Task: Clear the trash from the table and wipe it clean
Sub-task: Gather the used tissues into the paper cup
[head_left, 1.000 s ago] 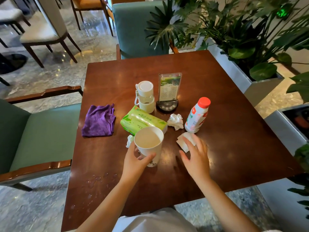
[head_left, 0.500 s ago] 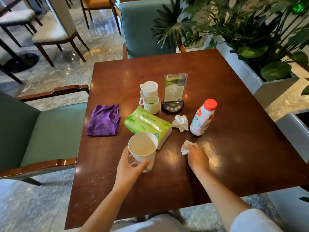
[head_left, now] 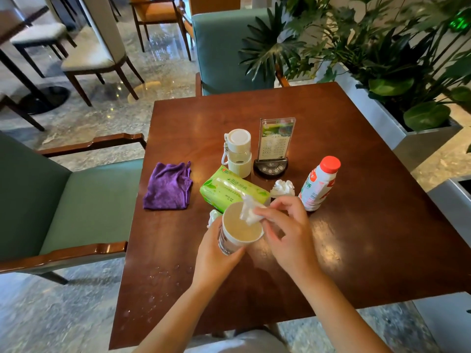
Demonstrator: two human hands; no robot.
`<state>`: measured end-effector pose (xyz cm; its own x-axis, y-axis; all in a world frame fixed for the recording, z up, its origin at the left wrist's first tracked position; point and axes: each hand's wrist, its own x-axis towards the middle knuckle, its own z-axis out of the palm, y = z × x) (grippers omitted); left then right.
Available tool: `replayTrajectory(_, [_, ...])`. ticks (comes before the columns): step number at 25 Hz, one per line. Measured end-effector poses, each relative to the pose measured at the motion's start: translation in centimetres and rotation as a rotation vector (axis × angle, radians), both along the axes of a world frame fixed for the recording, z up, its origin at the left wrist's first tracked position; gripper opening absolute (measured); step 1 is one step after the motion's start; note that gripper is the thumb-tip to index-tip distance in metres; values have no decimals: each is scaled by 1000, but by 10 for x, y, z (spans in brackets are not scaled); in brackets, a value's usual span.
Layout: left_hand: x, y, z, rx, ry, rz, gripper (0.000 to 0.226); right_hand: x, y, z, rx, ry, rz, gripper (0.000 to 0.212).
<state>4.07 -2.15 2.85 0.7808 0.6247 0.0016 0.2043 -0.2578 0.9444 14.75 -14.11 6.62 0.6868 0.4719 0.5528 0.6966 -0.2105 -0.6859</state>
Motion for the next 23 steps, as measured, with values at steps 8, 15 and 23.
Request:
replayTrajectory(8, [-6,5,12,7,-52,-24,62,-19,1,3,-453,-195,217,31])
replayTrajectory(15, [-7,3,14,91,-25,-27,62,-10,-5,-5,-619,-209,264,56])
replayTrajectory(23, [-6,7,-8,40,-20,87,76,52,-3,-25,-341,17,-123,29])
